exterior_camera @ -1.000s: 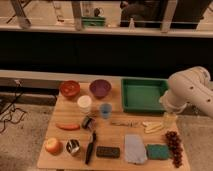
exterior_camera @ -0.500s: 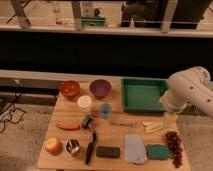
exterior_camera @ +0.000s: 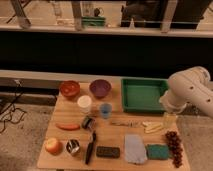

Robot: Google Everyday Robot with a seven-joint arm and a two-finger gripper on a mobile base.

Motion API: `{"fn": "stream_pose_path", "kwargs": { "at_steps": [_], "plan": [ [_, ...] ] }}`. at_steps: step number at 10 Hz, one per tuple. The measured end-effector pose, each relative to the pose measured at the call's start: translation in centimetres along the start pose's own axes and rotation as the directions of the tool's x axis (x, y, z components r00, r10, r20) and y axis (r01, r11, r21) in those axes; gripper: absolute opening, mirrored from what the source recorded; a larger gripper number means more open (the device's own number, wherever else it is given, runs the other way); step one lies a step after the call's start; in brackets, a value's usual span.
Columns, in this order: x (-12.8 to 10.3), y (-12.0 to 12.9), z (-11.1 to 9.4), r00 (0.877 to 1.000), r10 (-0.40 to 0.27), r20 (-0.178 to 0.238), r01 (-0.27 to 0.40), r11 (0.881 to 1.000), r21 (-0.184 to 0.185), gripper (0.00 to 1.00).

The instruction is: Place grapes in tray

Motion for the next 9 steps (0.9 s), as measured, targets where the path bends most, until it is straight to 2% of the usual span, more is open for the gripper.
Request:
{"fn": "stream_pose_path", "kwargs": {
  "at_steps": [7,9],
  "plan": [
    [1.1,0.2,0.7,1.000,0.021,-0.022,-0.021,1.000,-0.002,0.80],
    [1.9,0.7,1.2,0.999,0.027,-0.028,-0.027,1.000,-0.013,0.80]
  ]
}}
